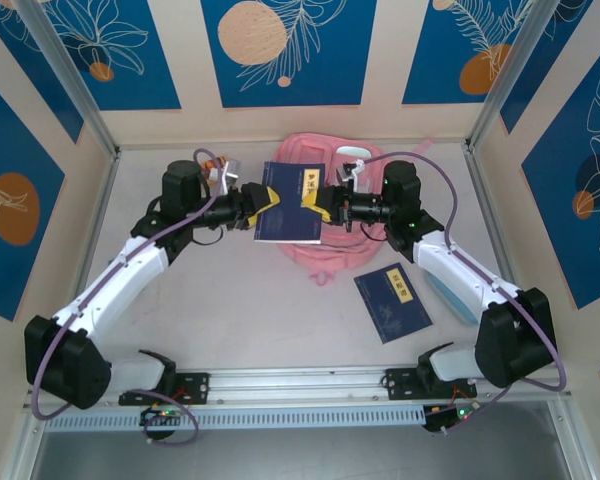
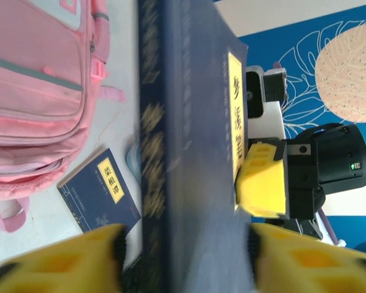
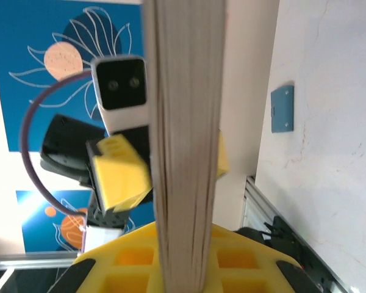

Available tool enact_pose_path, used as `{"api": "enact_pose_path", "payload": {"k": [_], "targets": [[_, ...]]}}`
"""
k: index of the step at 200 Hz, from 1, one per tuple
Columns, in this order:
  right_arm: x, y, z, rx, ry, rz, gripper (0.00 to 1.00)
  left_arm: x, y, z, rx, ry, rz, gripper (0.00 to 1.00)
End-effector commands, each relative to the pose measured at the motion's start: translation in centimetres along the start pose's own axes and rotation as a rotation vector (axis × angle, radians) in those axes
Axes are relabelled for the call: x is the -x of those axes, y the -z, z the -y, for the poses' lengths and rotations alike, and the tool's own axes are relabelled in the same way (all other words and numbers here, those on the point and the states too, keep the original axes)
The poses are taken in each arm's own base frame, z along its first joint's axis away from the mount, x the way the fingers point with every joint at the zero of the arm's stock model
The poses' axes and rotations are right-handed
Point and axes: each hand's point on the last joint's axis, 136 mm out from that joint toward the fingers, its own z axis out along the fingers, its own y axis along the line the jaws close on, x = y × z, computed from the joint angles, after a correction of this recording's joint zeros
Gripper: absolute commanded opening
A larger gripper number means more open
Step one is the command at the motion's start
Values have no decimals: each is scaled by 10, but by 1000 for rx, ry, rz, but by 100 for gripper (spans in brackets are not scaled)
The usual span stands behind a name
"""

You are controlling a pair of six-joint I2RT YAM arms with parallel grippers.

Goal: Pack the student bag

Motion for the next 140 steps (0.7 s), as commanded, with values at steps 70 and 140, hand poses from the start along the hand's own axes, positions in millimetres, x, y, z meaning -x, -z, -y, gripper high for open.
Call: {"api": "enact_pose_path", "payload": {"k": [70, 140], "targets": [[41, -7, 22, -30, -210, 255, 8, 3, 3, -13, -77, 136, 278, 84], [38, -25, 46, -71, -306, 275, 9, 16, -7, -10, -88, 190, 429, 46]]}}
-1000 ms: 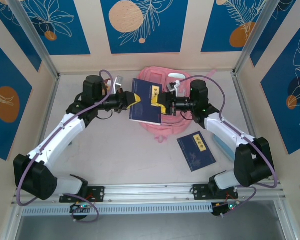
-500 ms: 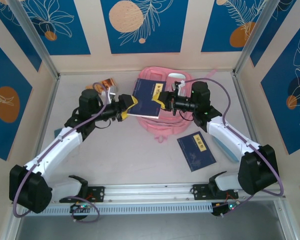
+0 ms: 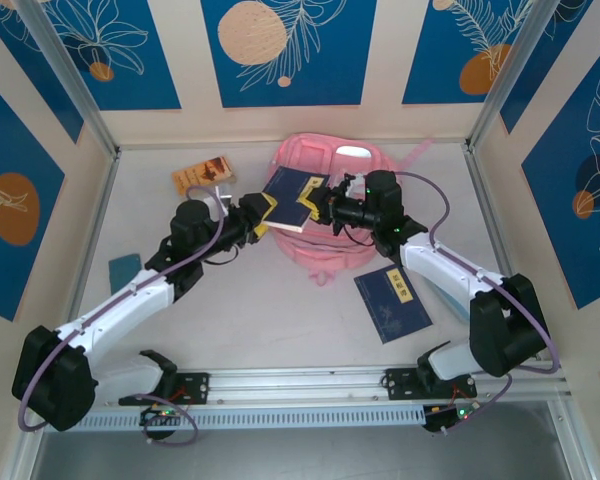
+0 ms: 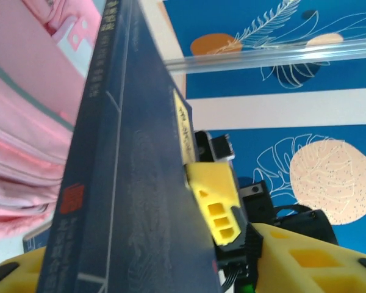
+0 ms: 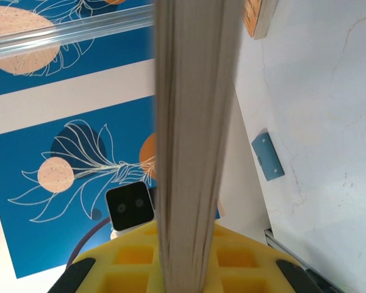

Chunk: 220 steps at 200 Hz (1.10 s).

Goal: Pack the student bag

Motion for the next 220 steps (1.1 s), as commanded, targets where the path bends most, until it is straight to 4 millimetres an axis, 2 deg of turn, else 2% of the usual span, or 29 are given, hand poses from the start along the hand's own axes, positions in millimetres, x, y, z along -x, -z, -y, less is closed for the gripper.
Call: {"api": "enact_pose_path", "payload": {"k": [1, 29, 45, 59, 76, 90, 116, 143, 163, 199, 220], "targets": [[4, -3, -4, 20, -19, 23, 9, 10, -2, 15, -38, -18, 87, 45], [-1, -2, 4, -15, -11, -8, 11, 13, -3, 7, 31, -54, 116, 27], [-3, 4, 13, -74, 33, -18, 17, 18, -1, -1, 75, -69, 145, 12], [-3, 12, 25, -153, 91, -15, 35, 19, 1, -7, 113, -92, 151, 0], [1, 25, 47, -309, 189, 1, 66, 20, 7, -14, 177, -146, 154, 0], [8, 38, 68, -466, 298, 2, 75, 23, 16, -23, 262, -201, 160, 0], [23, 59, 102, -725, 498, -42, 76, 33, 39, -32, 428, -306, 169, 0], [23, 57, 118, -794, 679, -180, 76, 44, 62, -24, 562, -425, 187, 0], [29, 46, 122, -847, 773, -214, 74, 54, 78, -23, 644, -487, 217, 0], [36, 6, 128, -946, 988, -284, 71, 65, 100, -32, 724, -505, 234, 0], [50, -10, 135, -1062, 1110, -318, 68, 68, 108, -38, 736, -489, 226, 0]]}}
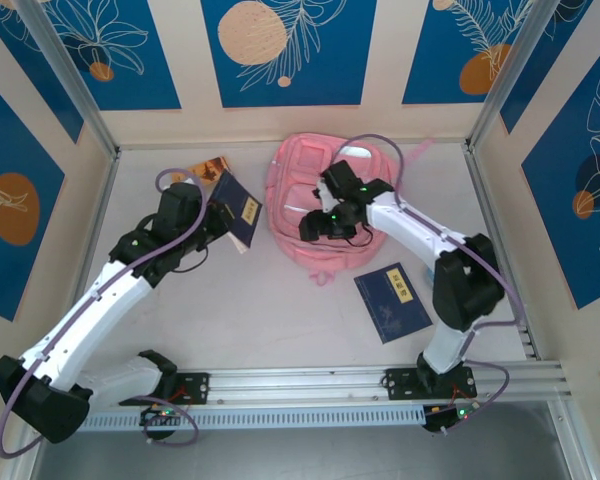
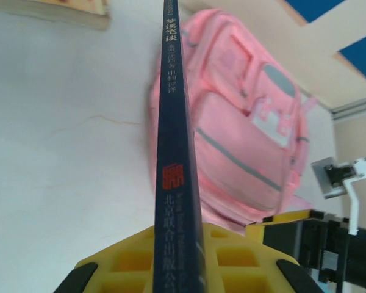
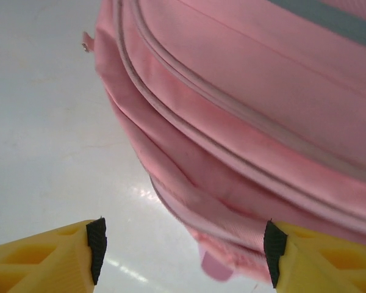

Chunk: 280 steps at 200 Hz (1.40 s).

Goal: Pack the student bag

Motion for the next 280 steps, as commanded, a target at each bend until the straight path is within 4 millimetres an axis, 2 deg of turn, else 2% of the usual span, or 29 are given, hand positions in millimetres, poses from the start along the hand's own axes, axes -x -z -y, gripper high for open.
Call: {"api": "enact_pose_path", "payload": {"k": [1, 31, 62, 83, 114, 157, 184, 201, 212, 224, 234, 265, 280], "targets": [[13, -13, 7, -165, 217, -30, 67, 6, 11, -18, 50, -35, 11, 0], [32, -26, 15, -249, 342, -54, 64, 2, 10, -29, 53, -12, -18, 0], [33, -33, 23, -296, 533, -109, 59, -5, 6, -33, 37, 4, -46, 0], [32, -36, 33, -316, 614, -139, 49, -8, 2, -31, 20, 10, -70, 0], [31, -38, 49, -341, 650, -177, 48, -11, -3, -25, -5, 14, -95, 0], [23, -46, 53, -306, 680, -217, 53, -15, -9, -22, -18, 16, -121, 0], [32, -55, 68, -384, 704, -221, 49, -18, -11, -21, -26, 17, -136, 0], [42, -57, 72, -415, 714, -196, 42, -20, -11, -24, -20, 17, -138, 0], [52, -54, 71, -443, 718, -158, 38, -21, -10, -26, -14, 16, -140, 0], [62, -46, 69, -461, 716, -118, 26, -22, -10, -26, -13, 12, -143, 0], [72, -38, 63, -474, 710, -70, 22, -23, -9, -28, -10, 10, -144, 0], [104, 6, 30, -460, 670, 129, 3, -24, -5, -34, 9, 5, -141, 0], [119, 29, 15, -464, 639, 219, 0, -23, -1, -39, 30, 6, -134, 0]]}}
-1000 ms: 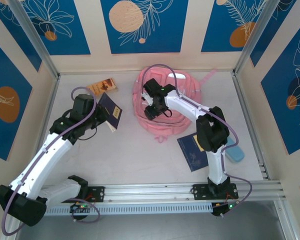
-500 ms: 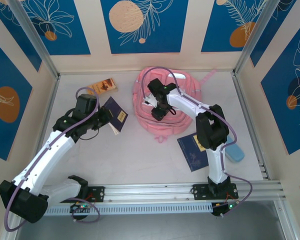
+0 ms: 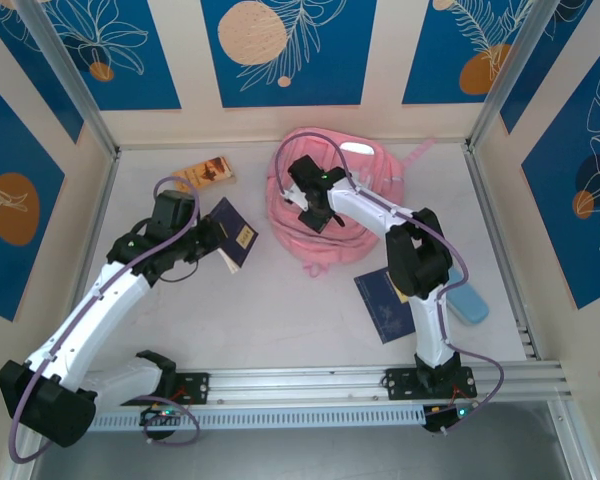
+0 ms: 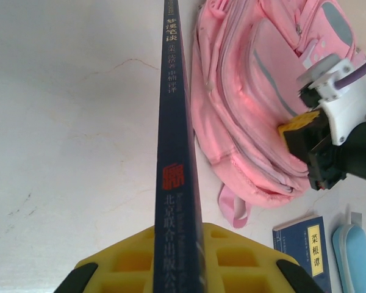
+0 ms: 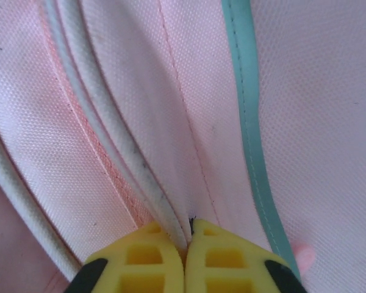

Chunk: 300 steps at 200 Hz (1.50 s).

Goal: Pack the student bag

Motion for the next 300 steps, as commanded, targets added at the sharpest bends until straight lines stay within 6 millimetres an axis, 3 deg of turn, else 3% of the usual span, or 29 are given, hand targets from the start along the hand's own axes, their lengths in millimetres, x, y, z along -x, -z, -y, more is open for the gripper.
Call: {"api": "enact_pose_path", "payload": {"k": [1, 40, 88, 118, 151, 205, 235, 273, 300], "targets": [[52, 80, 39, -135, -128, 253, 0, 7, 11, -3, -4, -16, 39, 0], [75, 124, 58, -226, -236, 347, 0, 9, 18, 2, -52, -7, 44, 0], [90, 164, 50, -125, -333, 410, 0, 1, 19, 47, -301, -19, -23, 0], [96, 185, 41, -27, -368, 450, 0, 0, 14, 60, -388, 17, -40, 0], [98, 193, 30, 58, -400, 456, 0, -8, -16, 67, -470, 122, -96, 0], [104, 209, 9, 198, -451, 487, 0, 1, -48, 100, -610, 194, -25, 0], [105, 212, 7, 218, -480, 491, 0, 6, -62, 115, -675, 222, 14, 0], [105, 216, 6, 244, -504, 497, 0, 15, -68, 122, -692, 233, 68, 0], [105, 219, 8, 268, -533, 504, 0, 15, -90, 119, -651, 262, 100, 0]]}}
